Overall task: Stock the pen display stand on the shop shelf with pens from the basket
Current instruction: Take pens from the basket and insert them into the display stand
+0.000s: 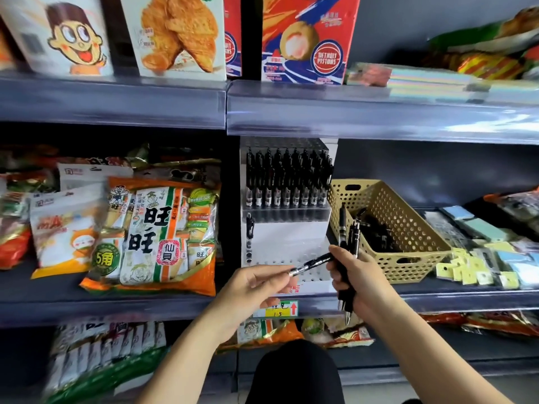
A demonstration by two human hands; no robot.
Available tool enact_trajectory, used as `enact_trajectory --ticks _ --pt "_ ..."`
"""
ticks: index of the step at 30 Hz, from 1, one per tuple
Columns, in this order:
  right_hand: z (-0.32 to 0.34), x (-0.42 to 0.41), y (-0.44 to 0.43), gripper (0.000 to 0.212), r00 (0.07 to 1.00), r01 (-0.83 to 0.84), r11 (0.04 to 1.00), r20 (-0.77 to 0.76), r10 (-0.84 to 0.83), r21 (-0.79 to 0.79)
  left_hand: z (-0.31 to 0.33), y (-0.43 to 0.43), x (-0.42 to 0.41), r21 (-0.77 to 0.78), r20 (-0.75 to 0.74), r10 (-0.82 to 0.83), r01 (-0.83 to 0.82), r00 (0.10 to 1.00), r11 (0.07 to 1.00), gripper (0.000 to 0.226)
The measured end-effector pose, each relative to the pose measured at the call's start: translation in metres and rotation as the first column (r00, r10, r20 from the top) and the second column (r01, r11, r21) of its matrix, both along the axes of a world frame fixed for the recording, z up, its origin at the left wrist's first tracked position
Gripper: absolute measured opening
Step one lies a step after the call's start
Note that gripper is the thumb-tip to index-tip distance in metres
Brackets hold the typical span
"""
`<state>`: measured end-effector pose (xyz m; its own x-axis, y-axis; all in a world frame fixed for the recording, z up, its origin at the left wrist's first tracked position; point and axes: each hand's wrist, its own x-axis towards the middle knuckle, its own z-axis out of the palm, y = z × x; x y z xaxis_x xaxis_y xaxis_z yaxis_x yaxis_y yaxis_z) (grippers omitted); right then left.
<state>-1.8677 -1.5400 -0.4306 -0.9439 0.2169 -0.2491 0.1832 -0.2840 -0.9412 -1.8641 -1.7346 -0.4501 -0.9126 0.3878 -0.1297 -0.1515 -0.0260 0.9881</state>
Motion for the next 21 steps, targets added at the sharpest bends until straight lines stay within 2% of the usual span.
enact_trajectory --ticks 2,4,7,12,21 --pt "0.003 -0.002 -0.002 0.018 0.999 -0.016 0.998 -0.044 0.019 0.064 0.001 -0.008 0.000 -0.081 -0.052 -0.056 0.052 0.997 0.995 0.027" --pt "0.005 -0.004 -0.006 0.016 0.995 -0.034 0.990 -0.090 0.046 0.137 0.001 -0.012 -0.001 -0.237 -0.151 -0.076 0.039 0.986 0.971 0.028" --pt "0.007 -0.005 -0.014 0.015 0.986 -0.052 0.971 -0.145 0.087 0.232 -0.005 -0.011 -0.005 -0.420 -0.329 -0.029 -0.119 0.944 0.900 0.027" --pt "0.009 -0.004 -0.030 0.022 0.978 -0.053 0.974 -0.185 0.095 0.220 -0.023 -0.005 -0.006 -0.342 -0.416 0.197 -0.353 0.888 0.871 0.025" --pt "0.002 -0.003 -0.040 0.025 0.975 -0.129 0.919 -0.123 0.186 0.372 -0.035 0.002 0.005 -0.272 -0.436 0.348 -0.490 0.830 0.828 0.024"
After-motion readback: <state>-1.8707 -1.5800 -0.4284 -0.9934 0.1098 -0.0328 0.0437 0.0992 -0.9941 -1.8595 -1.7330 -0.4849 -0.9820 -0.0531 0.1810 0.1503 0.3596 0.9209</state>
